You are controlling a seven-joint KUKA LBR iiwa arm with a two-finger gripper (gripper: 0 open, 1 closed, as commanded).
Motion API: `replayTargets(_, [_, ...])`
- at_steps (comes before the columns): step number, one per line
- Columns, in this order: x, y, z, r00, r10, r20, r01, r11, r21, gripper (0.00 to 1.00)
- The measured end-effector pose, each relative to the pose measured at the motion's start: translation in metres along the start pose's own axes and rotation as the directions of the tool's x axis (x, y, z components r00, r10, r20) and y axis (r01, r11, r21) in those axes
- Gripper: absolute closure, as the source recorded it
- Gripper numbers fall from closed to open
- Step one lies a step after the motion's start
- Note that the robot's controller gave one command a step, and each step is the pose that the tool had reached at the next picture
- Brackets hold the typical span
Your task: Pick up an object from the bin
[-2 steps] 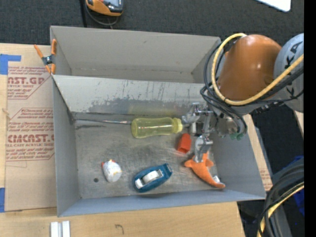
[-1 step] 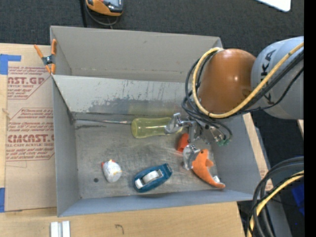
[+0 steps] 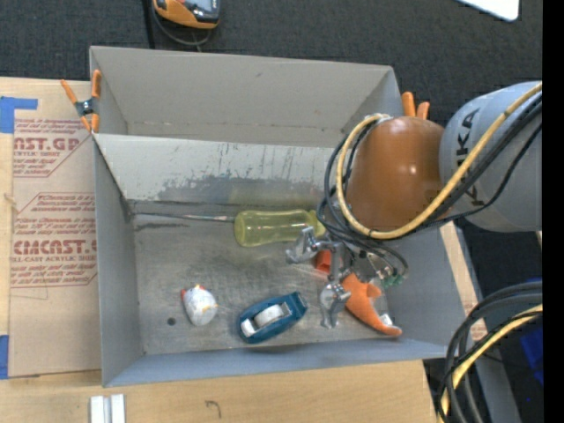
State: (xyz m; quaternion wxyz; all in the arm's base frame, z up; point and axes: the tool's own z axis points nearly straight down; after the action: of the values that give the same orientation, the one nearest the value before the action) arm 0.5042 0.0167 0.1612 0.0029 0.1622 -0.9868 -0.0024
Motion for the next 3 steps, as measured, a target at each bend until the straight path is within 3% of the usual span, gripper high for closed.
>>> replayTargets(1, [-0.004,0.027,0.069,0.999,-0.034,-0.003,0.034,0.999,0.007,1.0])
replayTargets(2, [-0.004,0.027,0.069,0.999,-0.034,-0.003,0.034,0.999,0.007,1.0])
replayTargets(3, [-0.001,0.035,-0.019,0.999,-0.052,0.0,0.052,0.999,0.004,1.0])
